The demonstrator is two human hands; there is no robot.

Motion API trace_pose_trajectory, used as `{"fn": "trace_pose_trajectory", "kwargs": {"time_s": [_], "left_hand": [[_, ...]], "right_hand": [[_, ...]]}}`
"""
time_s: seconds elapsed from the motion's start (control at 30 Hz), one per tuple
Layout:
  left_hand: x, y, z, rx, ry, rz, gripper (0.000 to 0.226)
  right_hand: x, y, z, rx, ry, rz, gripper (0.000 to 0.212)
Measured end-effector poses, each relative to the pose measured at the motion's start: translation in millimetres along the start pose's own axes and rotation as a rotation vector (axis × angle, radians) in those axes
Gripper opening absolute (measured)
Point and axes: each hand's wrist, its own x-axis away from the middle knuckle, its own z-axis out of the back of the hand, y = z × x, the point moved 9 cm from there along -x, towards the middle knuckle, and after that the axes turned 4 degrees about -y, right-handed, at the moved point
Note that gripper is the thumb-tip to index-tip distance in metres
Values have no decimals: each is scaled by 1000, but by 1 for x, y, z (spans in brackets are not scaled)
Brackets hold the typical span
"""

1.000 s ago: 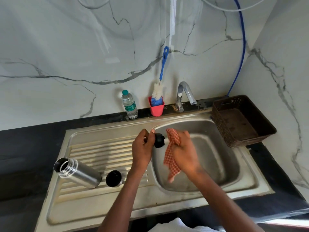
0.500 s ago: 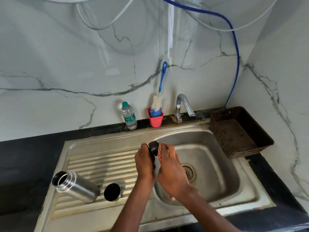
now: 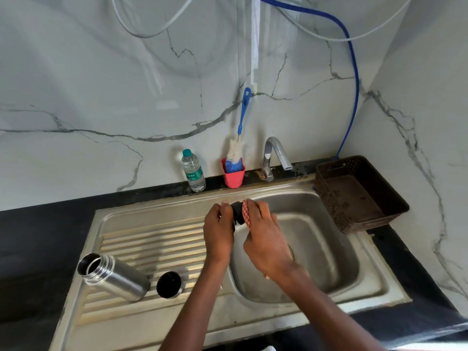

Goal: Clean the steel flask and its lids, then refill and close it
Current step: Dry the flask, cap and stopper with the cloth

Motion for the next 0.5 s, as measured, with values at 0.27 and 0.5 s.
{"fn": "trace_pose_trajectory", "kwargs": {"time_s": [0.27,0.5], "left_hand": [[27,-2,-1,366,-49,56,41],[42,57,26,-590,270,-618,39]], "right_hand": [[-26,21,-10,-621,-371,-152,37],[14,4,-59,-1565,-691,-347,50]]}}
